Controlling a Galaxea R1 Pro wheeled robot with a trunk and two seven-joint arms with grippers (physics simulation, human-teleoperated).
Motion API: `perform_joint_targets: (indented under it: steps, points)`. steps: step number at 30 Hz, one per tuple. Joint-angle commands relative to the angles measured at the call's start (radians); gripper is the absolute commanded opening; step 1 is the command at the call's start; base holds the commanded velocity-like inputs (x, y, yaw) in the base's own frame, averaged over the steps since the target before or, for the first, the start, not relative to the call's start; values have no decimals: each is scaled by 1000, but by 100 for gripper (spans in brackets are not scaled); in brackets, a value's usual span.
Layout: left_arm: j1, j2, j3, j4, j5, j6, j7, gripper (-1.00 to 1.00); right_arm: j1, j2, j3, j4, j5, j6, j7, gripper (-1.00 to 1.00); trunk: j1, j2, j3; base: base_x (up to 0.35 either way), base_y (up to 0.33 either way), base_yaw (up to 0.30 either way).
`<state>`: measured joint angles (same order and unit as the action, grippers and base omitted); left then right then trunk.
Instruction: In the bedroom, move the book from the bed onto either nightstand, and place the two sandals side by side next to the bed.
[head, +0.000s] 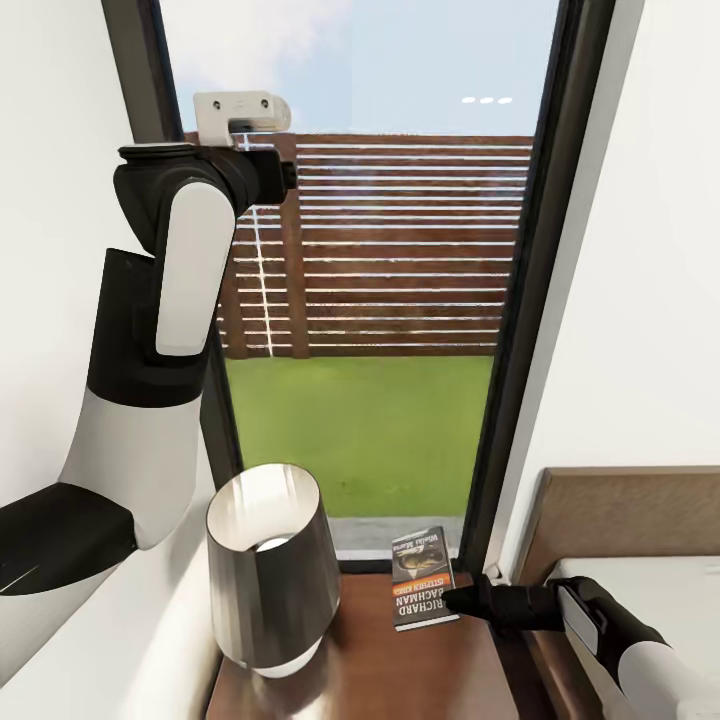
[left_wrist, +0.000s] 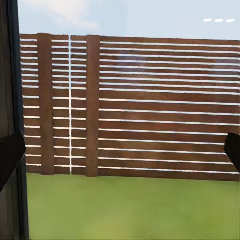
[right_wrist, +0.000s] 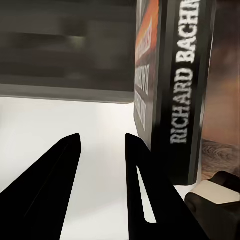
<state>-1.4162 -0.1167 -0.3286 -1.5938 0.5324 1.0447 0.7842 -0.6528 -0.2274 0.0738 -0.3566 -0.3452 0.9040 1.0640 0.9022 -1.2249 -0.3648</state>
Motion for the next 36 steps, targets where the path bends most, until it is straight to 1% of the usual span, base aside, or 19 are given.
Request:
perform_joint_targets:
  steps: [1, 36]
  points:
    - [-1, 0, -1, 0, 9, 3, 10, 100, -1, -1, 7, -1, -8, 3, -1, -100, 4, -8, -4, 0, 0, 0]
    - [-1, 0, -1, 0, 9, 3, 10, 100, -1, -1, 6, 0, -9, 3, -1, -100, 138, -253, -114, 0, 0, 0]
